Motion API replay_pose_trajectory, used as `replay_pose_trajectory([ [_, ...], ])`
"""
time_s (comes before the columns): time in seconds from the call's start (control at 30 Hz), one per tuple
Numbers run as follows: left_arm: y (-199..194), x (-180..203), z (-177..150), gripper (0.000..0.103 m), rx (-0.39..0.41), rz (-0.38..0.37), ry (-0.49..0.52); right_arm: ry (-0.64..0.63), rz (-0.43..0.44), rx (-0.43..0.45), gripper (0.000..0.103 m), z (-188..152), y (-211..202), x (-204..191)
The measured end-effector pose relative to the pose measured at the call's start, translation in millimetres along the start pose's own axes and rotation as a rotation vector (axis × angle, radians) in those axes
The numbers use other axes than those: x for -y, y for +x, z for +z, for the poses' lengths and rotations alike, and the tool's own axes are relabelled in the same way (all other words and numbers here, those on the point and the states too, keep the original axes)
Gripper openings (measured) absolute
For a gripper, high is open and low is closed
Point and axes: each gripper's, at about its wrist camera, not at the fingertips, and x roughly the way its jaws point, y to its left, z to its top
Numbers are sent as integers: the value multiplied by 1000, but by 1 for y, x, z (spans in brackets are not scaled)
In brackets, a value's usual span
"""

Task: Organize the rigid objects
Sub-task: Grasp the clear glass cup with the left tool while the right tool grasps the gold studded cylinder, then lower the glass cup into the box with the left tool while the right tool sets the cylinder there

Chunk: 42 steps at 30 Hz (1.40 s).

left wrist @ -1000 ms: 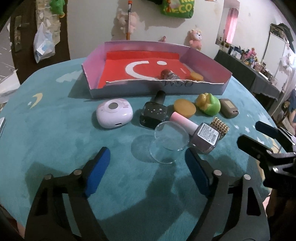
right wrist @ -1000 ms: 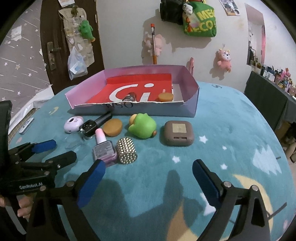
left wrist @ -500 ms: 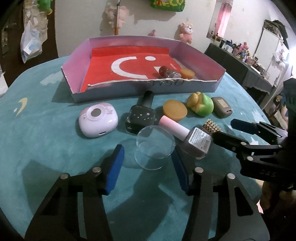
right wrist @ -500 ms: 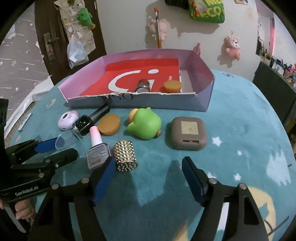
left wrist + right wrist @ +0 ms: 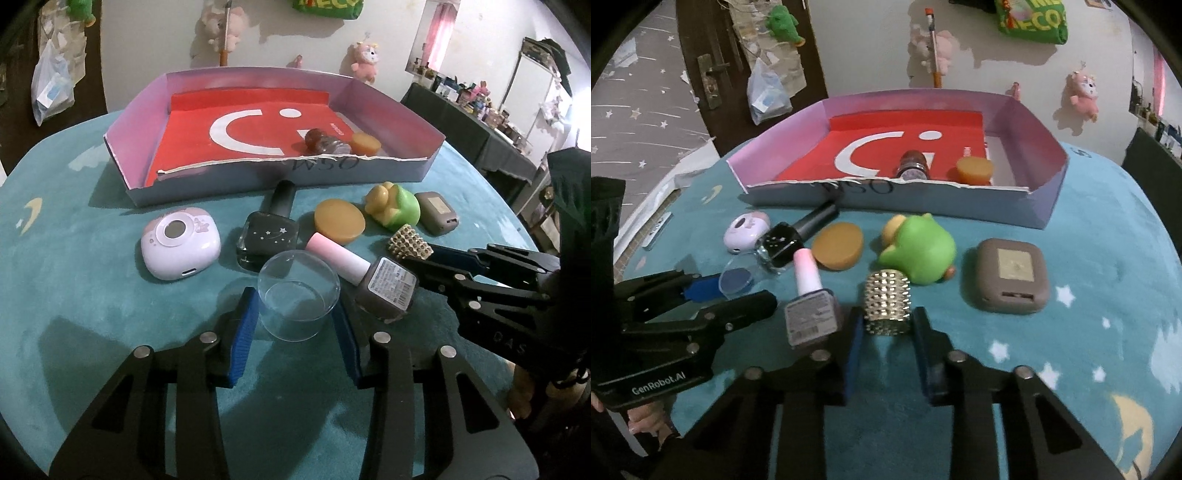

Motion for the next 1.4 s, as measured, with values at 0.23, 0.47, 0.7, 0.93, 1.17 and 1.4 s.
replay_pose_trajectory([
  [0.23,-9,-1,2,39,28,4,6,12,14,48,27,0,-13,0],
  [0.47,-11,-1,5,39,39,4,9,20,16,55,27,-1,-19,-1],
  [0.7,-15,-2,6,39,52,5,8,19,22,65,27,1,-21,-2],
  [0.93,-39,-17,42,39,131,-15,4,-11,55,106,27,29,-33,-4],
  [1.17,-22,-42,101,39,119,-49,25,-49,117,100,27,82,-17,-4],
  [1.4,26,-53,137,39,21,-4,69,-83,100,-5,27,117,34,-2],
])
